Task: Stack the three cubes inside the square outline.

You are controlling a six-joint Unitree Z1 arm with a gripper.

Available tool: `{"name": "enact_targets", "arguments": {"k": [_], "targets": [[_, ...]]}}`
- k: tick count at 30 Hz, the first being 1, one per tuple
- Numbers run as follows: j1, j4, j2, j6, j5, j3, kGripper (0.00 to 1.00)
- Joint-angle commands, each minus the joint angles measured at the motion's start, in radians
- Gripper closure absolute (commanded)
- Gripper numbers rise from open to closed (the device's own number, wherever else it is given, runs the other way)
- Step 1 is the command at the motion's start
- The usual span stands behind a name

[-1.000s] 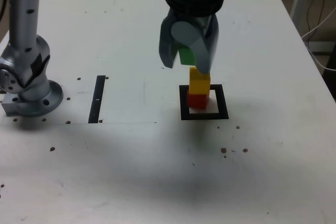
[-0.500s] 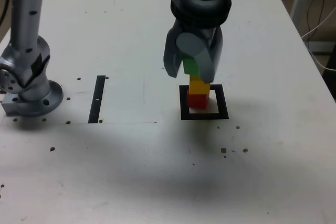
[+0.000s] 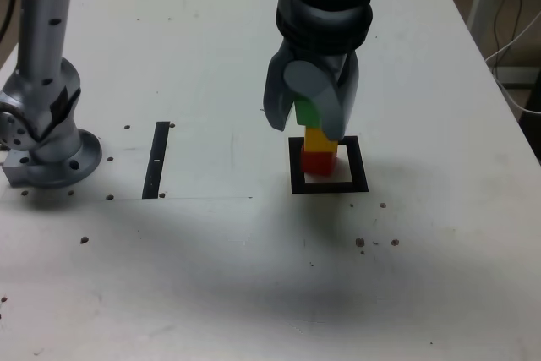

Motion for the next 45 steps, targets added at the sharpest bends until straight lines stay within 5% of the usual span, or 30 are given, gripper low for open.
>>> {"name": "enact_targets", "arguments": {"k": [1,9,24,37,45], "targets": [[0.002,-0.004,0.003,0.008,-0.007,0.008,0.18],[0.003,-0.019,-0.013,0.018,-0.011,0.014,0.04],[0.003,-0.017,-0.072,0.018,-0.011,0.010,0.01],[0.018,0.035,-0.218,0.023,0.016,0.010,0.00],[0.165,0.029,-0.366,0.086,0.016,0.213,0.00]]}}
